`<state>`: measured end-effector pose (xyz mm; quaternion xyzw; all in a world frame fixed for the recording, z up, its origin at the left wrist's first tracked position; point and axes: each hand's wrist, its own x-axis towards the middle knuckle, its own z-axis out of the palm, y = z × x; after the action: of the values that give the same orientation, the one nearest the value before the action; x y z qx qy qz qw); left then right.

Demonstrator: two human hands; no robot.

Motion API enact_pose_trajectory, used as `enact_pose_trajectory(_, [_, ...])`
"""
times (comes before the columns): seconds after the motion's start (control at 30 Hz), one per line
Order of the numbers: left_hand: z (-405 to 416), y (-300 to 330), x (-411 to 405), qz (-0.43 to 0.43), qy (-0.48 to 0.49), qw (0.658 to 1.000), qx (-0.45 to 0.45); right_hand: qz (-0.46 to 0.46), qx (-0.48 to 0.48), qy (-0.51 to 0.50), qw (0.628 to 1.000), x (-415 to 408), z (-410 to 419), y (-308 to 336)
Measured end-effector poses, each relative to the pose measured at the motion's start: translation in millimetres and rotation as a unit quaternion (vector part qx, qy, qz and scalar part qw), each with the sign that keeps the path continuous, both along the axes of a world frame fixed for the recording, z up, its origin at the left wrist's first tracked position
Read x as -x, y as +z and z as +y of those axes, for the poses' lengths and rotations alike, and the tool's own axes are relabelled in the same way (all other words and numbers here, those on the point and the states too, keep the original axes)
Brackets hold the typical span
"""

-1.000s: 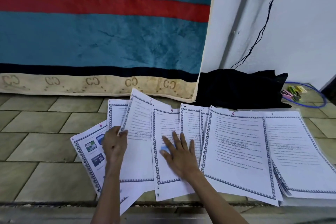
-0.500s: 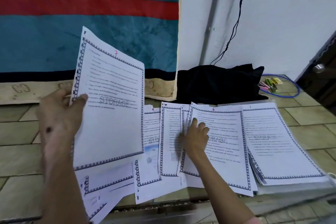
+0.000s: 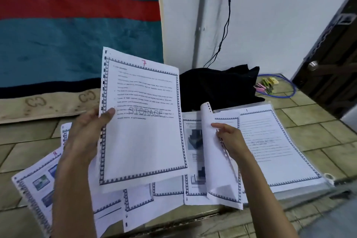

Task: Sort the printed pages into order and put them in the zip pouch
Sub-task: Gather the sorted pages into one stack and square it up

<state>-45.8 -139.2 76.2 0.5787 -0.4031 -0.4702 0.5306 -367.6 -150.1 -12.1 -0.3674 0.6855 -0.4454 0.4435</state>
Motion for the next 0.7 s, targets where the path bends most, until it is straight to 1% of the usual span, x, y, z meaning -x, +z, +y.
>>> enact_pose_trajectory(0.07, [-4.0,8.4,1.9,0.02,-0.001,1.0,0.017,-0.003,-0.002,-0.008,1.0,16.3,5.3,7.4])
enact_pose_trajectory(0.13, [-10.4,7.4,8.0,0.013,-0.003,1.0,0.017,-0.004,0.007,-0.028,1.0,31.2,9.3,18.4])
enact_pose_trajectory(0.2, [-15.3,-2.9,20.8,-0.013,-0.021,1.0,-0.002,0.006,0.023,-0.041,0.999,46.1,14.2,31.4])
enact_pose_trajectory(0.27, [-18.5,-19.9,34.6,-0.018,-0.041,0.998,-0.033,0.021,0.038,-0.042,0.998,61.5,19.9,44.5])
enact_pose_trajectory(0.43, [-20.2,-61.1,63.8,-0.021,-0.066,0.992,-0.102,0.157,0.039,-0.028,0.986,80.3,34.3,76.8])
enact_pose_trajectory(0.53, [-19.6,-79.3,76.4,0.024,-0.09,0.985,-0.143,0.215,0.053,-0.005,0.975,70.4,35.3,95.2])
enact_pose_trajectory(0.6, [-19.0,-91.0,84.0,0.051,-0.105,0.978,-0.174,0.262,0.065,0.026,0.963,52.9,31.2,105.6])
enact_pose_trajectory(0.7, [-16.5,-105.5,92.5,0.065,-0.113,0.97,-0.204,0.311,0.075,0.102,0.942,9.8,17.7,106.6])
